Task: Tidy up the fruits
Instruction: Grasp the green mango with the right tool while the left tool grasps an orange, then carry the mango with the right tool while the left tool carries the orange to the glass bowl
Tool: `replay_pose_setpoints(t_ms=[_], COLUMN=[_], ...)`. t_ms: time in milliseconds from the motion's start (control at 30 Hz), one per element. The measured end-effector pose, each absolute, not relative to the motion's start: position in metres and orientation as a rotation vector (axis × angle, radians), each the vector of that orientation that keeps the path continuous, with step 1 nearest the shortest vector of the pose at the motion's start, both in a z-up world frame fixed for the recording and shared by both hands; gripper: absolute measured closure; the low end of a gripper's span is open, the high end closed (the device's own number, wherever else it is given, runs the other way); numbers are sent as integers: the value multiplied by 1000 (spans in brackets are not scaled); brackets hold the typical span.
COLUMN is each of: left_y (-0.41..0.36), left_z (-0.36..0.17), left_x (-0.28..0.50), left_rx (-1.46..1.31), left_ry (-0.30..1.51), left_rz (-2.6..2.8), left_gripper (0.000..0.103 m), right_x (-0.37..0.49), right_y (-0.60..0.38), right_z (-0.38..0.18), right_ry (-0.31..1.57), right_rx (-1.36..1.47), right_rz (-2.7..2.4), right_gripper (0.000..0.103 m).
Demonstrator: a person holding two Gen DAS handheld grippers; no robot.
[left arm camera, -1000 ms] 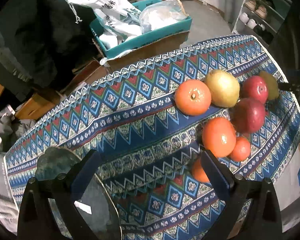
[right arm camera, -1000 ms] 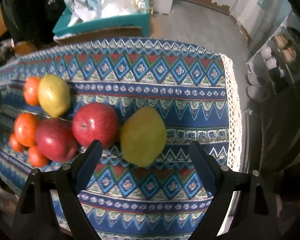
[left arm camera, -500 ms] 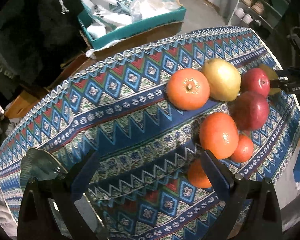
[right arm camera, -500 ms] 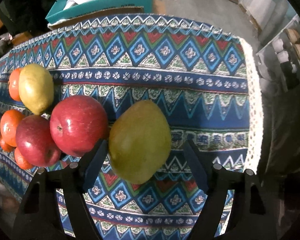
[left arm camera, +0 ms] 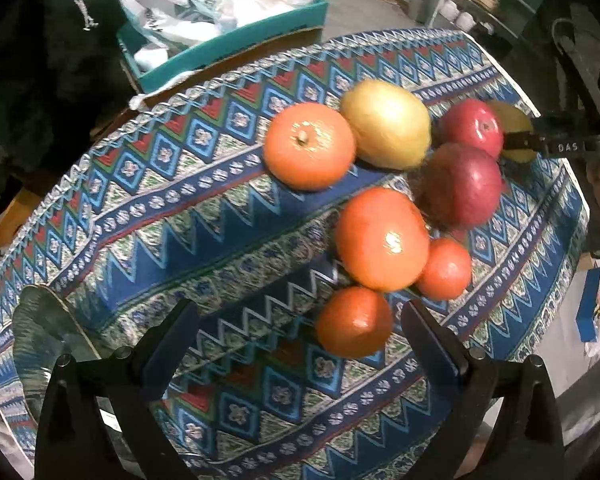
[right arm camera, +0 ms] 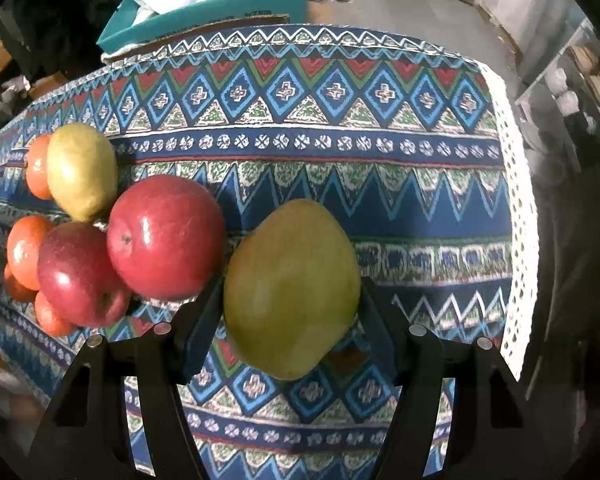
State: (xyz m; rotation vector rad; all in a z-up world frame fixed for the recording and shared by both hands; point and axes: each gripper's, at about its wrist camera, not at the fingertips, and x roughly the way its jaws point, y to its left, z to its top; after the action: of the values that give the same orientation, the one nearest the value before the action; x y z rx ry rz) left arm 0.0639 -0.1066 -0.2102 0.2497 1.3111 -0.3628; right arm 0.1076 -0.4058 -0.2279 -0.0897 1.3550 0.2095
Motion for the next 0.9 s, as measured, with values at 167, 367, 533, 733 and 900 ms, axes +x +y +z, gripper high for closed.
replay_pose_setpoints(t_ms=[167, 367, 533, 733, 900], left_y=[-119, -124, -122, -121, -121], left_z=[-223, -232, -243, -252, -250], left_x=[54, 51, 56, 61, 59], left_rx=[288, 303, 290, 229, 233], left_ry=[1331, 1336, 1359, 1383, 1370], left_rz=[-372, -363, -360, -406, -424], left_gripper=[1, 5, 20, 45, 55], right_x=[85, 59, 52, 47, 45], right_y=[-412, -403, -393, -374, -363], right_z=[-217, -205, -197, -192, -188], right_ry=[1332, 1316, 1297, 1269, 1251], right_rx=[-33, -48, -4, -18, -59], right_rz=[189, 194, 197, 237, 259], right_gripper=[36, 36, 36, 36, 36])
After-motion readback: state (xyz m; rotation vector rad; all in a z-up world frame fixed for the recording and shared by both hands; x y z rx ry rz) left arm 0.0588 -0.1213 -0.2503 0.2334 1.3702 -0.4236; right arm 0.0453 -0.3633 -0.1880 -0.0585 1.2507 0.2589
